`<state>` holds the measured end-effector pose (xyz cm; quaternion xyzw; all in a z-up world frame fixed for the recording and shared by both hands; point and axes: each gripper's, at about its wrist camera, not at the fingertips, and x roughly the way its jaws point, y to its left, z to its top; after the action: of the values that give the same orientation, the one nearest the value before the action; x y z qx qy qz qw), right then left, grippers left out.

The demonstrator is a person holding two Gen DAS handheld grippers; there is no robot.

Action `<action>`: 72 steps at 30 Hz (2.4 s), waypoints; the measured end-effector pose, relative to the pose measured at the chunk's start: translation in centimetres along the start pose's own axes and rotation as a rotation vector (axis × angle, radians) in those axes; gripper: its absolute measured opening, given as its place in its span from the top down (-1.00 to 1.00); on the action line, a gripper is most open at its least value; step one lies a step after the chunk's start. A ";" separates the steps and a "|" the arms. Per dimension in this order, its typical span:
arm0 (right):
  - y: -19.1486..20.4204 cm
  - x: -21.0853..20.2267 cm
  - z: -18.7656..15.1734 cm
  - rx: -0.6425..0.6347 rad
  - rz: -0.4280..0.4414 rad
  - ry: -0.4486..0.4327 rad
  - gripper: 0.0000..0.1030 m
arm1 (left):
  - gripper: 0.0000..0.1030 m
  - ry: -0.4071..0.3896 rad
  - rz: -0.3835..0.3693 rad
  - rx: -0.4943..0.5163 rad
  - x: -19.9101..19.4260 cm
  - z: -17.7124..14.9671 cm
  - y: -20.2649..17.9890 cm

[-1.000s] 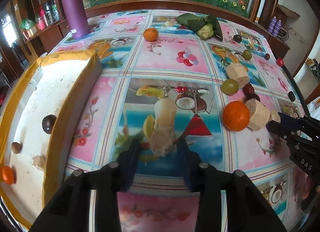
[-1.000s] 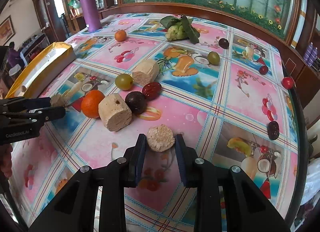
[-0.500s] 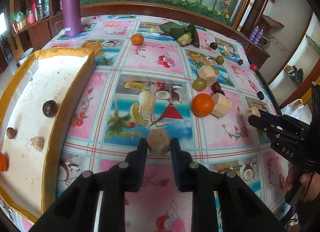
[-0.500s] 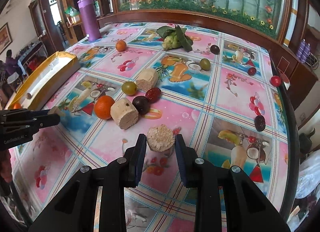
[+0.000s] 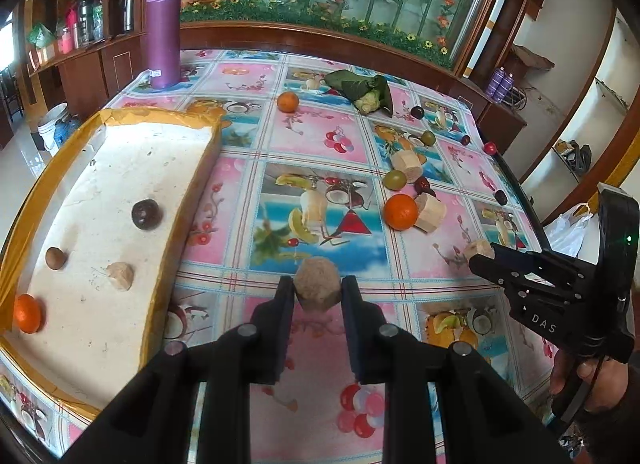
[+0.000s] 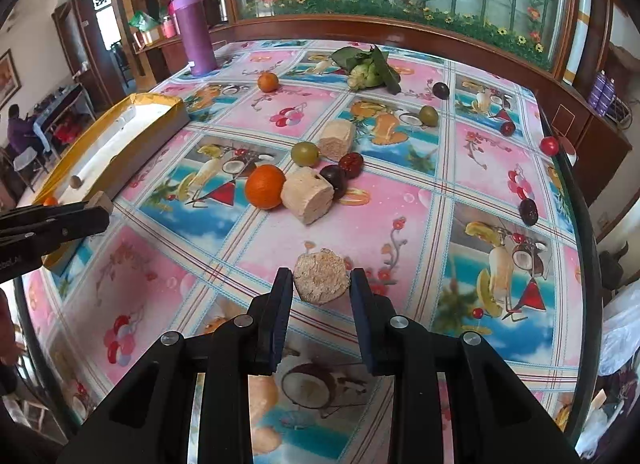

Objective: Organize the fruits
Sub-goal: 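Carry the cracker and beige chunk in both tools over the white tray, then open the left tool to drop the chunk while the right tool releases the cracker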

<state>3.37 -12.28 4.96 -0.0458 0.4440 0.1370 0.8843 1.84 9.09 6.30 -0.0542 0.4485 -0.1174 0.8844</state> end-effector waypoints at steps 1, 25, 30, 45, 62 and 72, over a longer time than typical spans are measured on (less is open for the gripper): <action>0.4 0.0 0.3 -0.004 0.002 -0.002 0.45 | 0.49 -0.006 0.003 -0.003 -0.3 0.0 0.4; 16.9 4.2 10.5 -0.199 0.146 -0.044 0.45 | 0.49 -0.047 0.171 -0.120 -2.8 2.0 16.4; 19.8 6.3 12.9 -0.205 0.181 -0.037 0.45 | 0.49 -0.021 0.182 -0.125 -1.5 3.6 18.8; 23.2 14.0 15.3 -0.223 0.157 0.057 0.45 | 0.48 0.071 0.162 -0.169 3.3 5.7 21.8; 23.5 15.4 15.1 -0.266 0.126 0.076 0.43 | 0.32 0.135 0.168 -0.142 4.9 6.0 21.3; 23.2 13.6 14.5 -0.253 0.127 0.061 0.42 | -0.02 0.124 0.214 -0.151 3.3 5.0 20.8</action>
<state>15.75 15.63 3.72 -0.1328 0.4521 0.2461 0.8470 11.06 28.36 2.55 -0.0650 0.5129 0.0087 0.8559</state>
